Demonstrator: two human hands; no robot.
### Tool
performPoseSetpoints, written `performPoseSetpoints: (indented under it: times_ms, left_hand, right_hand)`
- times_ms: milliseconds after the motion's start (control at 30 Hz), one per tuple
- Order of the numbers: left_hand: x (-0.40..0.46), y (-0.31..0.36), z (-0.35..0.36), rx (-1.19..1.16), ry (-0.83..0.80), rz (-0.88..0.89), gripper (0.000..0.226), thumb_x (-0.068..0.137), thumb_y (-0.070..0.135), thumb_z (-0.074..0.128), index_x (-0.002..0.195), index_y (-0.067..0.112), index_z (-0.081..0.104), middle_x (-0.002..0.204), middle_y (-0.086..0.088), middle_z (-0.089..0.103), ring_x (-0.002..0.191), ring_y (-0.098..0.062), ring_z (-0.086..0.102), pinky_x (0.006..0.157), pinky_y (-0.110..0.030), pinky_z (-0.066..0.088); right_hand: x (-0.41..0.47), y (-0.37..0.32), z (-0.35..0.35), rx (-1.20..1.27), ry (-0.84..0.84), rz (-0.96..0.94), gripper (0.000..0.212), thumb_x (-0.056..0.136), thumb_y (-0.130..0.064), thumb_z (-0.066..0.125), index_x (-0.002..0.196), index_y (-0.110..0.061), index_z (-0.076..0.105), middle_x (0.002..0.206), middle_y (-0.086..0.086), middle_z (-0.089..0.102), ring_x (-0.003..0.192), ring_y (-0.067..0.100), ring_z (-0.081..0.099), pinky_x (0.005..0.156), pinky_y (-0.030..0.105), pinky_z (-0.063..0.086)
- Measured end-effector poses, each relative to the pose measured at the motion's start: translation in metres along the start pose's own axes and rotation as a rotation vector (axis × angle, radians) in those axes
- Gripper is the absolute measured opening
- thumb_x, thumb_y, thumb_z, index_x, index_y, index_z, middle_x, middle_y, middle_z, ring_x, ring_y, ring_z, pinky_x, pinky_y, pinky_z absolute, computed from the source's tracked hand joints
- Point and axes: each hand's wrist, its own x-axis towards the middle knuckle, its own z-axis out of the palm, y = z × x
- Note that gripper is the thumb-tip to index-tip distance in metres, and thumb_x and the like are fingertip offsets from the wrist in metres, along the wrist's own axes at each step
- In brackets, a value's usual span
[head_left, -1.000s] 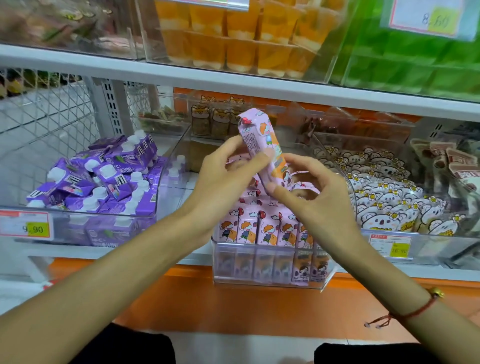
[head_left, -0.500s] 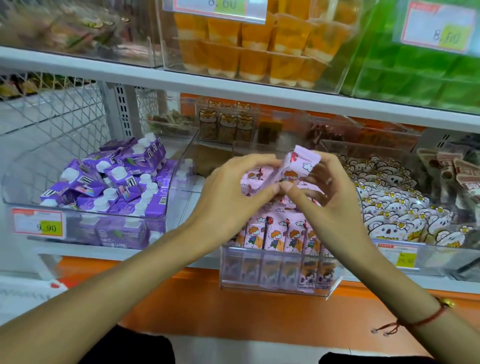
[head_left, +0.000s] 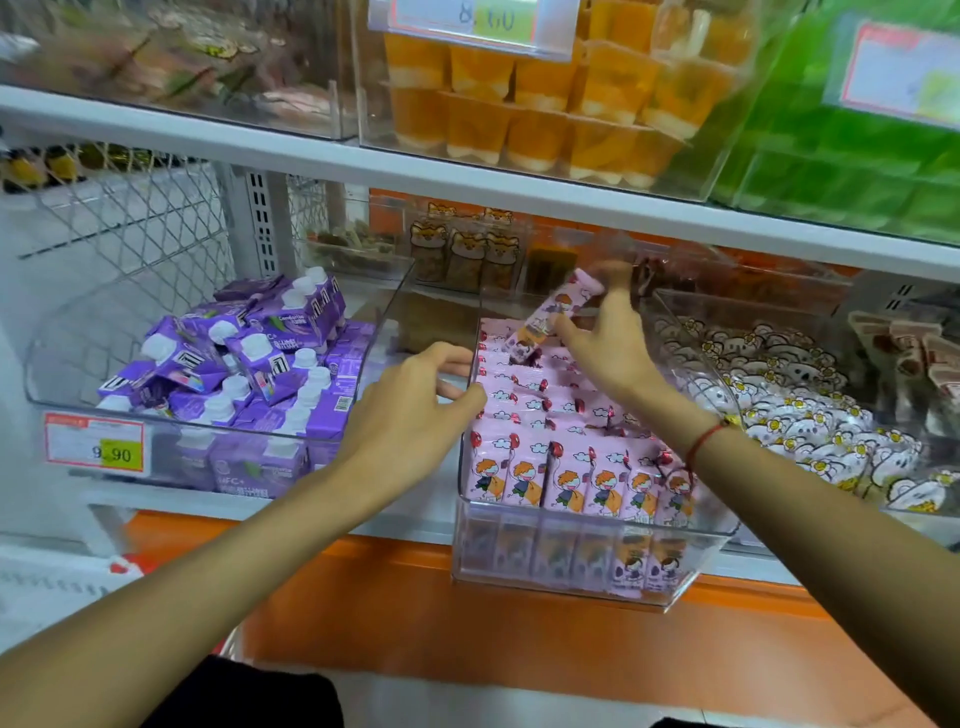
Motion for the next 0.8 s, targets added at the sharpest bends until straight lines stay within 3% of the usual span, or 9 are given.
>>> performPoseSetpoints:
  times_ms: [100, 233, 367, 433, 500, 600, 667, 800]
  left_hand:
    - [0.0, 0.0, -0.001, 0.01, 0.016, 0.011, 0.017, 0.087, 0.032, 0.06, 0.099, 0.042, 0.053, 0.091, 0.024, 0.06, 0.095, -0.003, 0.062, 0.087, -0.032, 0.049]
    - [0.001, -0.002, 0.001, -0.08, -0.014, -0.008, 0.022, 0.088, 0.03, 0.06, 0.109, 0.035, 0.057, 0.092, 0.033, 0.056, 0.086, 0.012, 0.057, 0.084, -0.027, 0.048]
    - [-0.003, -0.002, 0.007, -0.12, -0.001, -0.018, 0.03, 0.09, 0.031, 0.06, 0.119, 0.033, 0.055, 0.103, 0.026, 0.057, 0.087, 0.015, 0.054, 0.075, -0.015, 0.045]
    - [-0.004, -0.002, 0.009, -0.115, 0.01, -0.011, 0.03, 0.089, 0.031, 0.061, 0.118, 0.035, 0.053, 0.103, 0.025, 0.056, 0.086, 0.017, 0.052, 0.074, -0.017, 0.046]
    - [-0.004, -0.002, 0.01, -0.119, 0.009, -0.004, 0.03, 0.089, 0.03, 0.061, 0.117, 0.035, 0.052, 0.103, 0.025, 0.056, 0.085, 0.017, 0.052, 0.076, -0.022, 0.047]
    - [-0.002, -0.003, 0.008, -0.113, -0.003, 0.005, 0.027, 0.089, 0.033, 0.062, 0.113, 0.037, 0.05, 0.101, 0.027, 0.054, 0.085, 0.017, 0.052, 0.071, -0.016, 0.043]
    - [0.0, -0.003, 0.007, -0.11, -0.018, -0.007, 0.026, 0.088, 0.038, 0.061, 0.11, 0.038, 0.048, 0.098, 0.029, 0.053, 0.085, 0.014, 0.052, 0.074, -0.024, 0.044]
    - [0.005, 0.0, 0.006, -0.061, 0.012, -0.002, 0.035, 0.089, 0.038, 0.06, 0.121, 0.031, 0.047, 0.112, 0.018, 0.051, 0.104, -0.005, 0.054, 0.09, -0.03, 0.043]
  right_hand:
    - [0.017, 0.0, -0.003, -0.171, -0.157, -0.013, 0.039, 0.09, -0.008, 0.062, 0.119, -0.012, 0.036, 0.081, -0.005, 0.051, 0.082, 0.021, 0.059, 0.069, 0.031, 0.053]
    - [0.034, -0.001, -0.006, -0.361, -0.377, -0.063, 0.044, 0.082, -0.009, 0.072, 0.118, -0.006, 0.046, 0.106, 0.004, 0.052, 0.094, 0.02, 0.053, 0.074, 0.028, 0.044]
    - [0.04, 0.001, 0.013, -0.462, -0.355, -0.096, 0.031, 0.077, -0.008, 0.076, 0.098, -0.012, 0.053, 0.099, 0.003, 0.055, 0.09, 0.02, 0.055, 0.066, 0.021, 0.038]
    - [0.042, 0.006, 0.024, -0.492, -0.382, -0.052, 0.028, 0.078, -0.008, 0.075, 0.092, -0.016, 0.053, 0.096, 0.004, 0.056, 0.088, 0.02, 0.055, 0.061, 0.018, 0.037]
    - [0.046, 0.01, 0.032, -0.531, -0.429, -0.016, 0.027, 0.079, -0.009, 0.074, 0.09, -0.018, 0.052, 0.095, 0.003, 0.056, 0.089, 0.02, 0.056, 0.067, 0.022, 0.042]
    - [0.047, 0.016, 0.035, -0.592, -0.484, 0.032, 0.017, 0.084, -0.008, 0.068, 0.088, -0.02, 0.057, 0.1, 0.003, 0.062, 0.094, 0.021, 0.06, 0.079, 0.032, 0.052]
    - [0.045, 0.019, 0.033, -0.561, -0.509, 0.055, 0.006, 0.088, -0.015, 0.066, 0.092, -0.019, 0.064, 0.108, 0.004, 0.067, 0.094, 0.02, 0.062, 0.082, 0.033, 0.054]
    - [0.028, 0.01, 0.015, -0.492, -0.47, 0.009, 0.031, 0.094, -0.022, 0.057, 0.124, -0.014, 0.061, 0.125, 0.006, 0.063, 0.105, 0.02, 0.059, 0.083, 0.025, 0.042]
